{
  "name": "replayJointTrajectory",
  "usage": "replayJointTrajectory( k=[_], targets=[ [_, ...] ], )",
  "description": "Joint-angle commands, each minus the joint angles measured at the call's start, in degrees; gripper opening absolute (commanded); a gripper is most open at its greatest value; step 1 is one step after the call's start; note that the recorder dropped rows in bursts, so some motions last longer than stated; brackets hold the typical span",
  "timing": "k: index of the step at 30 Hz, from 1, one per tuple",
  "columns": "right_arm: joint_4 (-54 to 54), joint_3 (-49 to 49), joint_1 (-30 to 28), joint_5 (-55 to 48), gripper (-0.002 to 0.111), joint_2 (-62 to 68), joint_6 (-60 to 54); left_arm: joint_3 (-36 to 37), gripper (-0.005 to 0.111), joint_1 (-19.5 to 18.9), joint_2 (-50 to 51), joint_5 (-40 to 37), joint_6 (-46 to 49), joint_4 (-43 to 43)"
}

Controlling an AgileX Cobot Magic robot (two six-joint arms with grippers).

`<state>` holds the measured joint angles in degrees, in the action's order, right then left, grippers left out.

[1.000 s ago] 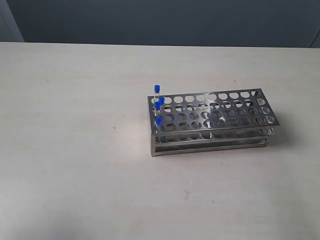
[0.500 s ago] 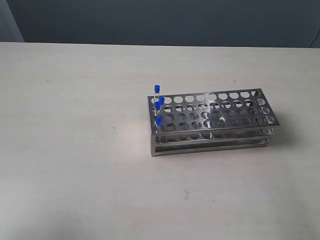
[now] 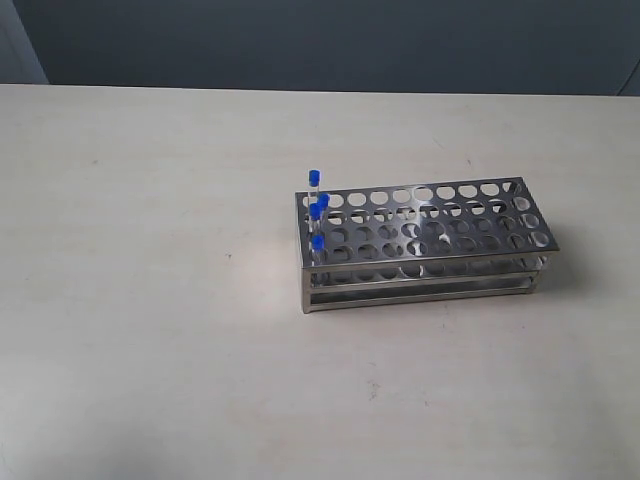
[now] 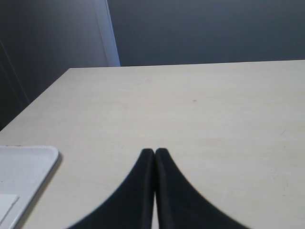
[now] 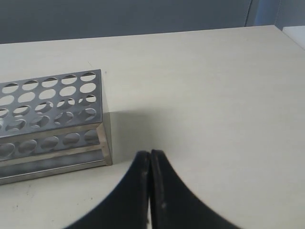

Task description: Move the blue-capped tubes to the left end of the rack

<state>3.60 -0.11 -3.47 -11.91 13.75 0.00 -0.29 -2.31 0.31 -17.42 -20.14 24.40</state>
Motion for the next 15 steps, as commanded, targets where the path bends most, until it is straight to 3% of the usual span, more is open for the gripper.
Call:
replayJointTrajectory(
  k=[1,15],
  targets=[
    [1.0,0.1,0.1,-0.5,-0.001,-0.3,-0.4,0.1,0.000,0.2,-0.3,0.5,-0.3,0.3],
    [1.9,0.1,0.1,-0.4,-0.001,-0.3,-0.3,0.1,0.000,0.2,-0.3,0.6,-0.3,0.3]
  ],
)
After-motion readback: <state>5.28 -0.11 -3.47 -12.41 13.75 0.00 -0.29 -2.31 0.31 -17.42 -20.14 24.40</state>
